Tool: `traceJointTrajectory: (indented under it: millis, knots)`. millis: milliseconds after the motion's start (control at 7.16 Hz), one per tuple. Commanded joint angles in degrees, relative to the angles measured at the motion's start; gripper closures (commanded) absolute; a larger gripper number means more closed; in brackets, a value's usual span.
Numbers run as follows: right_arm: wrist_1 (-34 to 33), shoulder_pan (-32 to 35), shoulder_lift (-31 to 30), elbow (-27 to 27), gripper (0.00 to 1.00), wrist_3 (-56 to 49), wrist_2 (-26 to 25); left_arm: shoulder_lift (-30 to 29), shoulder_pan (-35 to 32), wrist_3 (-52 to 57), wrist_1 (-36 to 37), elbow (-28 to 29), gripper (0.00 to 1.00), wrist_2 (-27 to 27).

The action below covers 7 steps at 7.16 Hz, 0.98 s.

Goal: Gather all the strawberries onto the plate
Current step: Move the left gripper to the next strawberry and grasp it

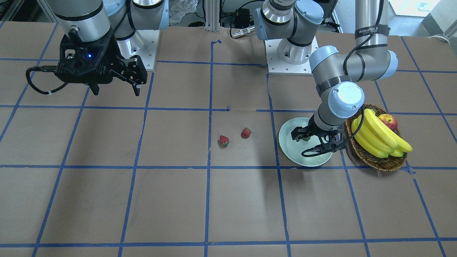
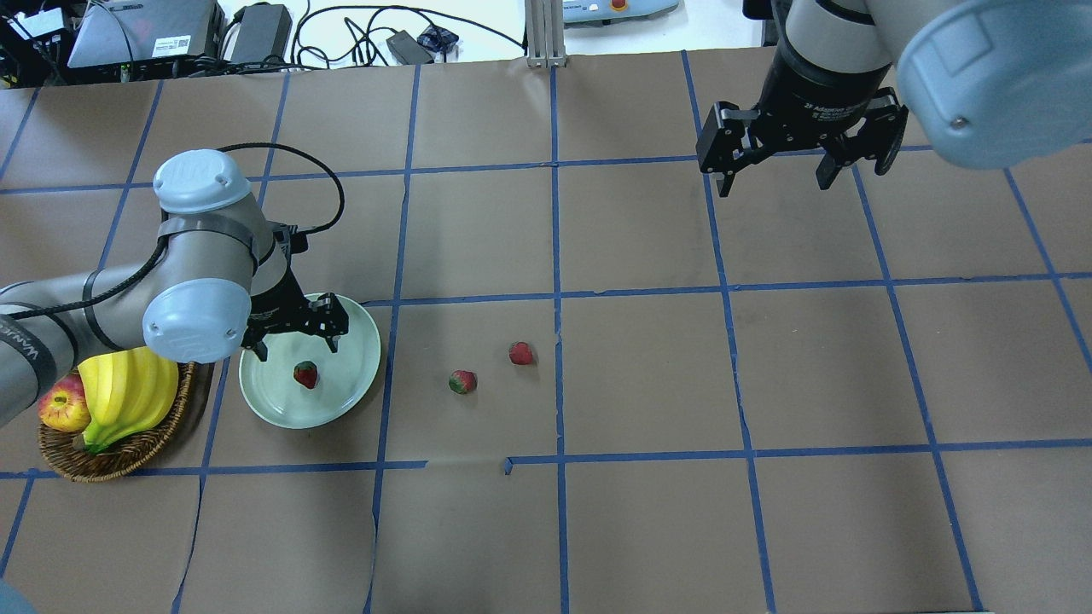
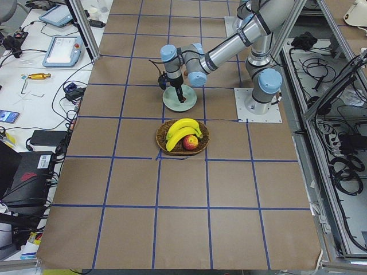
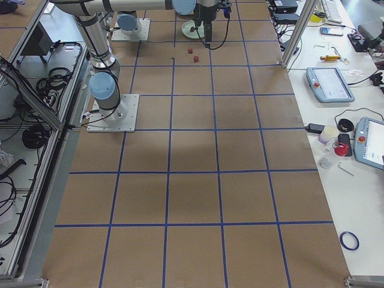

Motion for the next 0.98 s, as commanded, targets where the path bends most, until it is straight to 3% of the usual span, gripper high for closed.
traceJointTrajectory:
  millis: [0,279,559,838]
  knots:
    - [0.0,0.01,0.01,0.0,0.0,0.0,0.0,0.12,-10.85,-1.91,-0.11,3.29,0.05,-1.87]
    - [0.0,0.01,0.01,0.0,0.0,0.0,0.0,-1.72,-18.26,-11.57,-0.02,3.22,0.1,-4.68]
    - [0.09,0.1,0.01,0.0,0.0,0.0,0.0,-3.83,-19.42,-10.72,0.5,1.99,0.19,-8.98]
    - [0.09,0.1,0.01,0.0,0.0,0.0,0.0,-5.68,-19.87,-10.63,2.17,1.99,0.25,-9.88]
